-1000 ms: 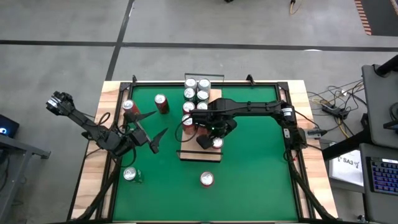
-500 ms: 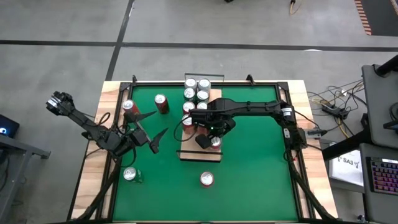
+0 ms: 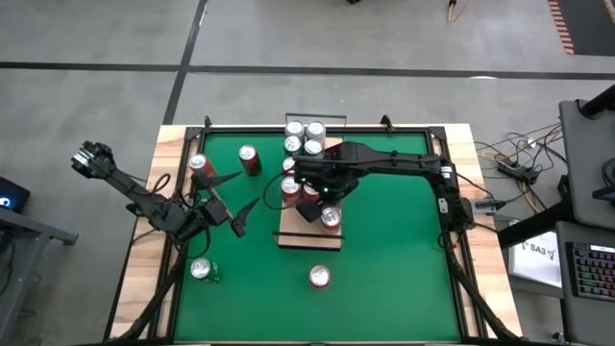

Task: Place canned beverage on shelf
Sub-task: Put the orange soda can on the shelf and aligned with the other orange soda can

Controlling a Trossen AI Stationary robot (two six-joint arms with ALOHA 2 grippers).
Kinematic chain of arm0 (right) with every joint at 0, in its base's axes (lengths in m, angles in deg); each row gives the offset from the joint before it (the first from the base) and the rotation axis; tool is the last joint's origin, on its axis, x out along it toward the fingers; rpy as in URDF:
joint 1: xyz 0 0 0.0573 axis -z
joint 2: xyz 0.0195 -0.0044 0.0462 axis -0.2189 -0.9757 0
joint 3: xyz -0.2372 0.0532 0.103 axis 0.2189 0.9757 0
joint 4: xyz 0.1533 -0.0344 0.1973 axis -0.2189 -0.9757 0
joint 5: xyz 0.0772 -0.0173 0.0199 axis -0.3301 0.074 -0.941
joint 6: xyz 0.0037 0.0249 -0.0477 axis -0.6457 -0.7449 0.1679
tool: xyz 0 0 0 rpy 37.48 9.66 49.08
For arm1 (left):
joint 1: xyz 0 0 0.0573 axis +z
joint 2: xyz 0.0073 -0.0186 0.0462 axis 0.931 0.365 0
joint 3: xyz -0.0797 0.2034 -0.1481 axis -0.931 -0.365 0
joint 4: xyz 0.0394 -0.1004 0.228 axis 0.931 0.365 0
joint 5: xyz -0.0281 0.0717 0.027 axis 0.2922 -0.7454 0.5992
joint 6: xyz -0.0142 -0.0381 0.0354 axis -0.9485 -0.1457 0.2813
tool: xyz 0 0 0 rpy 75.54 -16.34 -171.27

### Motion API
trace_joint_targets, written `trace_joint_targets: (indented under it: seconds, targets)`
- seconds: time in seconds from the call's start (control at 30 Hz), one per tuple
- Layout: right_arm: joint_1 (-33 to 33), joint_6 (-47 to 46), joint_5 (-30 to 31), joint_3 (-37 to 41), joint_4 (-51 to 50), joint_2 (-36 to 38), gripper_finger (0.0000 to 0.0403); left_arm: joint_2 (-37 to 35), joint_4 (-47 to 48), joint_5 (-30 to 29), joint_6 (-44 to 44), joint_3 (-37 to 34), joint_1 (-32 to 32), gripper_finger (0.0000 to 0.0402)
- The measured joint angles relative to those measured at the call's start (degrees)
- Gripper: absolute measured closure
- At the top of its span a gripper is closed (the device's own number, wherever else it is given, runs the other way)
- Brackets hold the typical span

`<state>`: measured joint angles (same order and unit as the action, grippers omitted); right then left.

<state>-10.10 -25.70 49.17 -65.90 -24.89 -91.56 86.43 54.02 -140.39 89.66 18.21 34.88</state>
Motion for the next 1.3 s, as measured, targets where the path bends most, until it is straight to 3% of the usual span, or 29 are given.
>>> trace_joint_targets:
  seconds: [0.13,0.37,0.6,0.83,1.03,1.3]
  targets:
    - [0.0,3.3,1.9,-3.8,-0.1,0.0,0.0066,0.0,0.0,0.0,0.0,0.0,0.0,0.0036]
    - [-2.7,21.1,8.6,-8.1,4.6,2.6,0.0076,0.0,0.1,0.5,-5.4,0.0,0.0,0.0036]
    - [-8.1,36.3,19.0,-8.1,9.6,7.6,0.0076,0.6,3.6,14.6,-23.8,0.0,-1.1,0.0036]
    - [-12.5,42.1,20.1,-7.1,9.9,9.1,0.0076,5.5,-0.1,16.4,-30.7,0.0,-1.5,0.0036]
    - [-12.8,41.9,20.1,0.4,11.9,11.0,0.0076,10.8,-6.1,16.5,-30.7,0.0,-1.5,0.0036]
    - [-12.8,40.0,20.1,21.7,25.1,21.4,0.0076,11.6,-7.0,16.5,-30.6,0.0,-2.2,0.0036]
